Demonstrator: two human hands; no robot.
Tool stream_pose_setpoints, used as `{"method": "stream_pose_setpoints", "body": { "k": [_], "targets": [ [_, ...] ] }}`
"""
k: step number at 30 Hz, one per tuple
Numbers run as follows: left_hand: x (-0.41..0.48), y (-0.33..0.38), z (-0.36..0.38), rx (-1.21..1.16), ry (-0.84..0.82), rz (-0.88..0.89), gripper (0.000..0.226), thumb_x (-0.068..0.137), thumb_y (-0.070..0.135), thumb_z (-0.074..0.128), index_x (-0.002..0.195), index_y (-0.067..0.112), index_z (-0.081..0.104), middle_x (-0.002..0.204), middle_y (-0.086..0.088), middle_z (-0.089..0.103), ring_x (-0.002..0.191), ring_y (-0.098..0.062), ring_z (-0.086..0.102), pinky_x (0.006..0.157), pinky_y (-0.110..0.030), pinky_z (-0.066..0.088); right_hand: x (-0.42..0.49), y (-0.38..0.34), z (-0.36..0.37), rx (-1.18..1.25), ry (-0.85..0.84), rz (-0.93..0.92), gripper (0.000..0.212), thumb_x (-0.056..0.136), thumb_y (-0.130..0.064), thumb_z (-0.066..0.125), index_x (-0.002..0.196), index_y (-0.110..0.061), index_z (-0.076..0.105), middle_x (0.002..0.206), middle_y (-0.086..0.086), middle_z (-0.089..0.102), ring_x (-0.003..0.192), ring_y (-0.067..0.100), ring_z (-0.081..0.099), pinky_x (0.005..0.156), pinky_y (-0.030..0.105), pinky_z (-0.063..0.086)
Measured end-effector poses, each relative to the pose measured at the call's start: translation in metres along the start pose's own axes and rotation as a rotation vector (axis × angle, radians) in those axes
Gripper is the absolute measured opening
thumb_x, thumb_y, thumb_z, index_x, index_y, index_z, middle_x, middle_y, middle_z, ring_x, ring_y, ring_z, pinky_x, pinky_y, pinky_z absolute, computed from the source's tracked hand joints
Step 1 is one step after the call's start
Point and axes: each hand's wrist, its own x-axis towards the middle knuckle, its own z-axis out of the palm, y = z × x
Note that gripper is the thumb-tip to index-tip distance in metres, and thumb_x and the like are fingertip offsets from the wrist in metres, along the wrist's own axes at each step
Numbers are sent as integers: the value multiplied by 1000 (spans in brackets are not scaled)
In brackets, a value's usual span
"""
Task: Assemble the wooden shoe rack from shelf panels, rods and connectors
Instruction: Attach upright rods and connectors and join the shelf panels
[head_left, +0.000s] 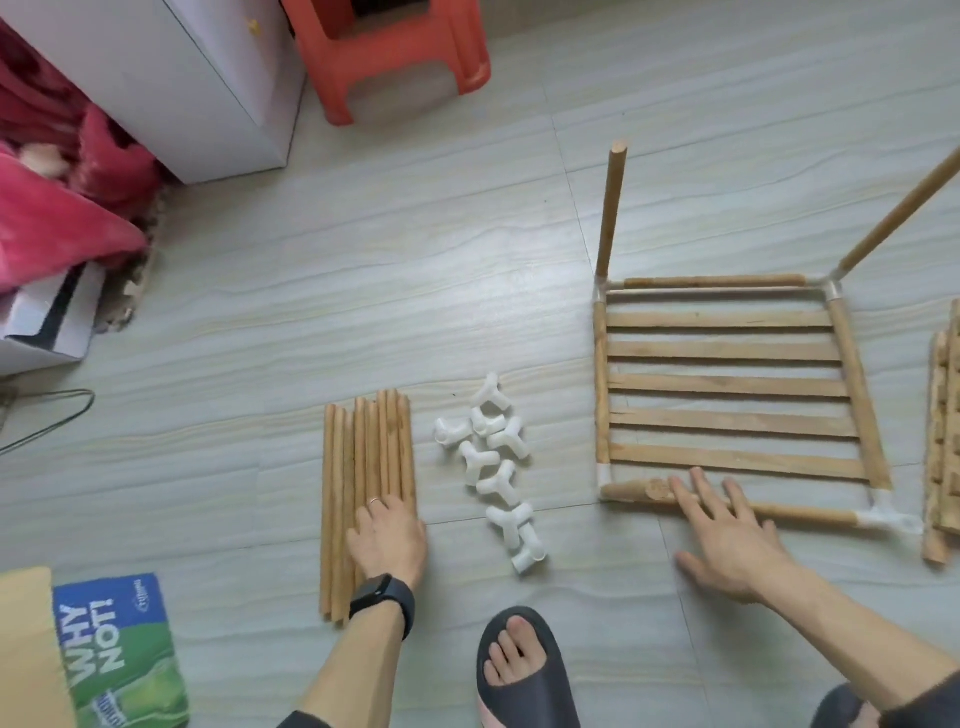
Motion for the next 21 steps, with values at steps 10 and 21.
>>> {"method": "stream_pose_setpoints", "body": {
  "k": [10,21],
  "targets": [
    [10,21,-55,-567,-141,39,38,92,38,52,65,15,65,60,6,62,65,-19,61,58,-28,44,3,11,-18,70,-79,-48,91,97,-53,48,162,-28,-11,168,0,-20,155,35,-13,127,46,5],
    [-85,140,-232,-503,316,852,20,97,51,52,102,34,61,77,13,64,68,-6,60,57,-30,49,-84,26,-107,1324,342,-269,80,81,-78,51,141,-24,50,121,3,68,89,18,76,83,39,59]
  ]
}}
